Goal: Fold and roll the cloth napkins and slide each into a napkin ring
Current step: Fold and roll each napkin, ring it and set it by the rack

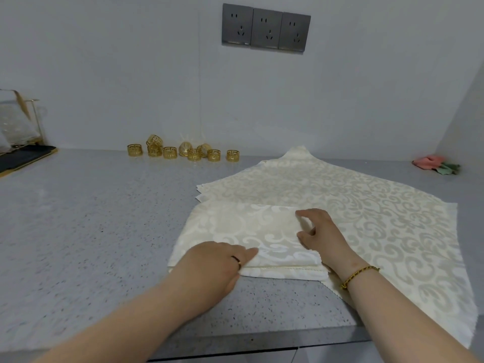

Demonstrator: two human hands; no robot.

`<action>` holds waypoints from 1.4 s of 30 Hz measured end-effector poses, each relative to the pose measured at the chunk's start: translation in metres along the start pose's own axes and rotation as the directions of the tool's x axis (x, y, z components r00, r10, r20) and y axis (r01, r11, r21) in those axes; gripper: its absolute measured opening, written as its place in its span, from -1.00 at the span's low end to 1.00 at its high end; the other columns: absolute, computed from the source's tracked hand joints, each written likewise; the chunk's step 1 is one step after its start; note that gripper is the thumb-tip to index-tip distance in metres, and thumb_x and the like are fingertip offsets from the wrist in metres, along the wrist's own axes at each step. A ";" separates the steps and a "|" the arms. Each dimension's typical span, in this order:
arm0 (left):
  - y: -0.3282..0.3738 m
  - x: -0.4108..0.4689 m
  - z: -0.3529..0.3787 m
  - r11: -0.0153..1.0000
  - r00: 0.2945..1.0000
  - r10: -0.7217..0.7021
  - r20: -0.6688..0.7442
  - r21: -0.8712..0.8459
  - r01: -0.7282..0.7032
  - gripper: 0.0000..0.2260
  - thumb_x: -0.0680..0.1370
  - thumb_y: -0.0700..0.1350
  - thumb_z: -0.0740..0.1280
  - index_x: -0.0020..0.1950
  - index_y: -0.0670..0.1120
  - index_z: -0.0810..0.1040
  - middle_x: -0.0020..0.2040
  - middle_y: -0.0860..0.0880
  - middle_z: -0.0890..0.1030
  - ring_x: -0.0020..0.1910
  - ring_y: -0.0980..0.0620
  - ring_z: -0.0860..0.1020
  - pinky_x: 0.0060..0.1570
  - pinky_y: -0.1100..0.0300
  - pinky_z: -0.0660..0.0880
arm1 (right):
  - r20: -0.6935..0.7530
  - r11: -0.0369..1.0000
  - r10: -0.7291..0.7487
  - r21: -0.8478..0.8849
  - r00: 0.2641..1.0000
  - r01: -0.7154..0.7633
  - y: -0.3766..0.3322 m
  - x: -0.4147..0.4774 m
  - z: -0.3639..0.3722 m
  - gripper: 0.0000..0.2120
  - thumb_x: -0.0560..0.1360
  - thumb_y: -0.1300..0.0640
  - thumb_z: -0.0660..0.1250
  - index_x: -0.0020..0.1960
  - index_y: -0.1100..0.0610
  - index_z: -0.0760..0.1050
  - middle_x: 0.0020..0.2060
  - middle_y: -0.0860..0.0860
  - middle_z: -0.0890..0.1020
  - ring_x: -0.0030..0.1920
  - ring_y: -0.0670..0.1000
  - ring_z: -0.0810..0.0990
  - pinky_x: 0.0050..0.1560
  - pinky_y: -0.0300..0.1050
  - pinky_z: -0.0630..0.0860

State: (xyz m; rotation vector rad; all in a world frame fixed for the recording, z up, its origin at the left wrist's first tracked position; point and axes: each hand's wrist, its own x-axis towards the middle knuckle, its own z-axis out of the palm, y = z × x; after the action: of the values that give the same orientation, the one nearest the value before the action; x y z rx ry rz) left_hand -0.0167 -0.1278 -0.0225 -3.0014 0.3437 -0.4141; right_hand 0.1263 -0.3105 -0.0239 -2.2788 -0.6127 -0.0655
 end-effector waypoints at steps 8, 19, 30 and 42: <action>-0.014 0.002 0.016 0.981 0.993 0.118 0.010 0.156 -0.118 -0.61 -0.23 -0.10 0.57 -0.49 0.12 0.59 -0.55 0.19 0.53 -0.61 0.22 0.46 -0.57 0.45 0.35 | -0.033 0.997 0.046 0.066 0.998 -0.044 -0.006 -0.008 -0.006 -0.81 0.52 0.23 0.24 0.13 0.13 0.47 0.08 -0.05 0.39 -0.29 -0.20 0.37 -0.29 -0.46 0.33; -0.158 -0.090 0.010 0.871 0.914 -0.371 -0.164 -0.402 0.281 -0.10 0.26 -0.62 0.25 -0.25 0.53 0.47 0.10 0.31 0.51 0.12 0.04 0.49 0.17 0.67 0.11 | 0.262 0.964 -0.045 0.265 0.964 -0.027 -0.072 -0.010 0.007 -0.87 0.50 0.24 0.27 -0.16 0.05 0.52 -0.20 -0.06 0.60 -0.24 -0.17 0.52 -0.21 -0.48 0.41; -0.131 -0.074 0.008 0.638 0.792 -0.587 0.171 -0.504 0.582 -0.59 0.56 0.02 0.19 0.41 0.07 0.26 0.46 0.11 0.18 0.45 0.13 0.13 0.38 0.25 0.07 | 0.419 0.862 0.080 0.427 0.905 -0.274 -0.127 0.038 0.078 -0.92 0.56 0.19 0.18 -0.11 0.11 0.41 -0.28 -0.02 0.56 -0.38 -0.08 0.42 -0.41 -0.33 0.33; -0.135 -0.079 0.006 0.643 0.795 -0.586 0.159 -0.505 0.575 -0.61 0.58 -0.11 0.20 0.39 0.13 0.27 0.46 0.21 0.12 0.45 0.24 0.02 0.35 0.38 -0.05 | 0.402 0.877 0.135 0.377 0.906 -0.298 -0.151 0.078 0.125 -0.49 0.50 0.20 0.29 0.39 0.21 0.20 -0.39 0.03 0.38 -0.48 -0.05 0.31 -0.66 -0.36 0.19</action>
State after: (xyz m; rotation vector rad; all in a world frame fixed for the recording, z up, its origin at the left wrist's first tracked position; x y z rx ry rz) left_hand -0.0607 0.0219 -0.0319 -3.6061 -0.6727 -0.4465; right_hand 0.1103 -0.1026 0.0061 -1.9132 -0.4863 0.5682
